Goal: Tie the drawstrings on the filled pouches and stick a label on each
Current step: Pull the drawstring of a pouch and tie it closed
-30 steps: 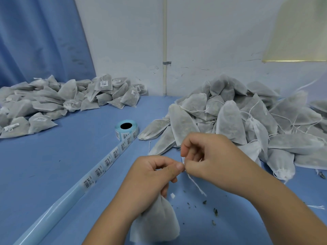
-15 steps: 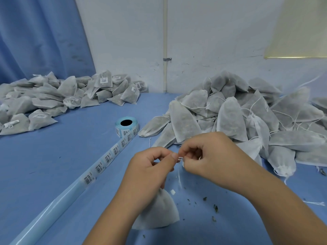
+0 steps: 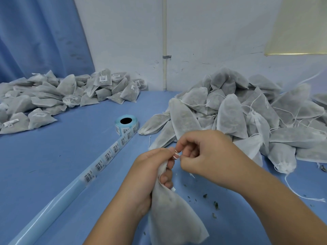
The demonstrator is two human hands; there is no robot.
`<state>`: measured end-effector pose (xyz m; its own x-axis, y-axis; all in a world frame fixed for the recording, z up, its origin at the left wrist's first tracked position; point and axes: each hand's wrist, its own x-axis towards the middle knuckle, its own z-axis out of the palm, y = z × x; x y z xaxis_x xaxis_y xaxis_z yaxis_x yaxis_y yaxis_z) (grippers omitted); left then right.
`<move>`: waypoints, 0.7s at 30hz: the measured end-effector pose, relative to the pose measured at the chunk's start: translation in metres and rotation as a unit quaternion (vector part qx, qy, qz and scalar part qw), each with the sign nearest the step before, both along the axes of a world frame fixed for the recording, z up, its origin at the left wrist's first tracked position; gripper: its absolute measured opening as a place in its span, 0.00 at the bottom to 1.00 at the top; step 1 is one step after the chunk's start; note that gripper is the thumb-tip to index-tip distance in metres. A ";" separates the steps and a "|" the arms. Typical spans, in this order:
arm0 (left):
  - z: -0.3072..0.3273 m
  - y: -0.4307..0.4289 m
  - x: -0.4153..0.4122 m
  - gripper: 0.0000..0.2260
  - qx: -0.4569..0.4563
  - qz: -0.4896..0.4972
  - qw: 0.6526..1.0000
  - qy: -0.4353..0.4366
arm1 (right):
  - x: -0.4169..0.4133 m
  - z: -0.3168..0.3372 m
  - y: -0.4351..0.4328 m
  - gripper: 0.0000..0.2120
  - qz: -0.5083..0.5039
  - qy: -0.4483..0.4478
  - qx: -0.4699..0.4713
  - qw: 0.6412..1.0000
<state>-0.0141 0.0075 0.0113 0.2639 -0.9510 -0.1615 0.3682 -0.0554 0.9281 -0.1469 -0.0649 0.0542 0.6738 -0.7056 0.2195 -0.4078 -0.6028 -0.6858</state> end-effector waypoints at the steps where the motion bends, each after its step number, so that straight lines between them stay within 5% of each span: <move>1: -0.001 -0.001 0.000 0.06 0.002 -0.006 1.000 0.009 | 0.000 -0.001 0.000 0.08 -0.001 -0.004 0.003 1.000; 11: -0.007 -0.005 0.001 0.07 -0.059 -0.058 0.990 0.112 | 0.005 -0.001 -0.002 0.03 -0.008 -0.066 0.071 0.995; 21: -0.007 0.000 0.004 0.12 -0.063 -0.008 0.994 -0.090 | 0.007 -0.007 -0.003 0.03 -0.036 -0.021 -0.009 0.999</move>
